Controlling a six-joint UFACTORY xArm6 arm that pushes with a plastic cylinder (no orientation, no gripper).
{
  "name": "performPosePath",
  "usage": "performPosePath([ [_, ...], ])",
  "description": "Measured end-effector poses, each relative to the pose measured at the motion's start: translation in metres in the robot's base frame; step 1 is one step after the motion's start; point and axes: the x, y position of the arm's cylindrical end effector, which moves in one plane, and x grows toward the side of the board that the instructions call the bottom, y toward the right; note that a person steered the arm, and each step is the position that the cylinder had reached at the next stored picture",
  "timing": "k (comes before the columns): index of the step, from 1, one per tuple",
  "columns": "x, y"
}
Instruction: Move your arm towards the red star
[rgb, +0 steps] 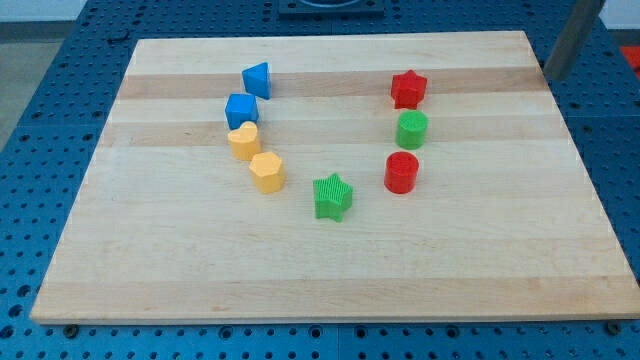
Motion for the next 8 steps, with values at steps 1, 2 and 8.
performPosePath([
  [1,0.000,0.000],
  [2,0.010,0.002],
  [8,0.073,0.002],
])
